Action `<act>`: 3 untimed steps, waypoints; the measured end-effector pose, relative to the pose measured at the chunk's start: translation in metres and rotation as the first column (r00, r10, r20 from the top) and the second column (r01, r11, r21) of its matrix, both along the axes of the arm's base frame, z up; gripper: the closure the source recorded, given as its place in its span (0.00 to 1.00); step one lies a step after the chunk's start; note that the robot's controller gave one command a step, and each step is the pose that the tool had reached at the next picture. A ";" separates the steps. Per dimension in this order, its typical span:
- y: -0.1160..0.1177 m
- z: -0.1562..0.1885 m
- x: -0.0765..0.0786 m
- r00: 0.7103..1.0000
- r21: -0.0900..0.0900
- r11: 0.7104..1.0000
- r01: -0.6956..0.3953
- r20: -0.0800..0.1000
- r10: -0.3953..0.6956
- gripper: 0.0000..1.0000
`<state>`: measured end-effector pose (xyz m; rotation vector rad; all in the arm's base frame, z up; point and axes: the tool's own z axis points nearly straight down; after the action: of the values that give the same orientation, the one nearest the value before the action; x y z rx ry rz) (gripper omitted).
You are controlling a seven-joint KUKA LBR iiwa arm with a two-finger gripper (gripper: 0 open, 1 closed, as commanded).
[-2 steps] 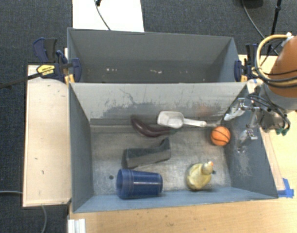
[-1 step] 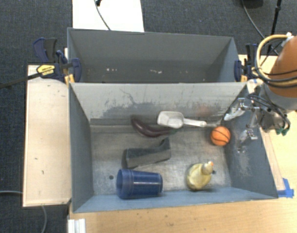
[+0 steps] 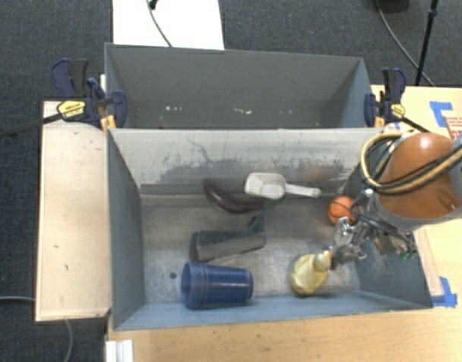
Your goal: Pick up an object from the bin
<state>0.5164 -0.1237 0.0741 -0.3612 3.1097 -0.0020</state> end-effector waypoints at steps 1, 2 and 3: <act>-0.001 0.000 -0.003 1.000 -0.002 1.000 -0.003 -0.010 0.003 0.00; -0.001 0.000 -0.002 1.000 -0.002 1.000 -0.003 -0.009 0.003 0.00; -0.001 0.000 -0.002 1.000 -0.002 1.000 -0.004 -0.008 0.004 0.00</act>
Offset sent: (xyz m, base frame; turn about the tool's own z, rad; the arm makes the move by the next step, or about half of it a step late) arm 0.0000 0.0000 0.0000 0.0000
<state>0.5142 -0.1247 0.0743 -0.3682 3.1175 -0.0032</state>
